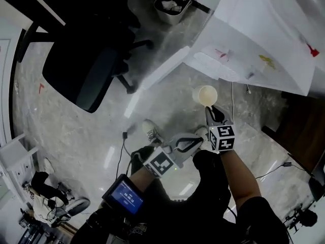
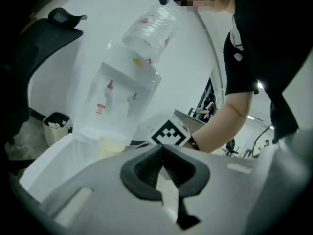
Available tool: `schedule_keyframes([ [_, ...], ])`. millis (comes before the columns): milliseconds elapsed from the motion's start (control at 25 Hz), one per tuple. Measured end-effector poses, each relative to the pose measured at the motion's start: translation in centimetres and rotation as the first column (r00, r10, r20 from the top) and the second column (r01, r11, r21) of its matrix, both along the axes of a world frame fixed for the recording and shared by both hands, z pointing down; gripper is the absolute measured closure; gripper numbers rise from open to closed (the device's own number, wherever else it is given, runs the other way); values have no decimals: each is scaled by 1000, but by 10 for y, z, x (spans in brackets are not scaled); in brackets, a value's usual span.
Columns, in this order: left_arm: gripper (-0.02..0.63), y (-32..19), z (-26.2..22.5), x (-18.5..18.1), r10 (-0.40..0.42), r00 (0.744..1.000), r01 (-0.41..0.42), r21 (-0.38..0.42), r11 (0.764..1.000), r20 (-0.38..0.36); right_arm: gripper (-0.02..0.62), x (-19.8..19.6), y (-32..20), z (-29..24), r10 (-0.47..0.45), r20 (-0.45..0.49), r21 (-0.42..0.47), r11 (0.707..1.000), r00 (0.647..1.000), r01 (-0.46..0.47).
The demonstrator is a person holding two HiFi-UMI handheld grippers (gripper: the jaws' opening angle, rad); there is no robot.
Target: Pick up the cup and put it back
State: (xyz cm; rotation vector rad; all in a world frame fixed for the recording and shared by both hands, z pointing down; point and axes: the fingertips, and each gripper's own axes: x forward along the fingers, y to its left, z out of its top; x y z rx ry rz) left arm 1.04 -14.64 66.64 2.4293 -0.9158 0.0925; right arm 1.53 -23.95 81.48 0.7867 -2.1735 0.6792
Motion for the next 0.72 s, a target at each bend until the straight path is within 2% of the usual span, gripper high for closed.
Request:
schedule_keyframes([
  [80,603,-4,39,-3,1,1000,-1,27,1000,3,540,3,-13,54,84,12,-25,996,996,-84],
  [160,603,-12,81,-10,-28,999,26,92,995,17,540,1,-37,102,147,33,-7,989,989,-147],
  [280,603,-27,138,-14,-39,999,39,149,988,2,540,-1,-79,167,180,43,66,981,983,-183],
  [360,603,-36,172,-17,-29,1000,30,148,989,-8,540,-3,-104,205,192,29,106,975,981,-194],
  [400,603,-39,184,-17,-24,999,29,135,990,-43,540,-3,-115,223,195,14,124,973,981,-195],
  [480,603,-42,195,-11,29,991,-12,132,991,-131,541,-3,-136,252,198,-13,165,967,980,-193],
  [520,603,-42,202,-8,75,987,-53,150,987,-144,540,-4,-150,262,207,-17,188,962,978,-200],
  [600,603,-43,223,-5,134,982,-111,167,980,-131,540,-8,-178,276,243,-3,209,949,970,-237],
  [720,603,-44,236,-5,168,978,-147,162,976,-122,540,-12,-198,288,297,36,189,936,954,-298],
])
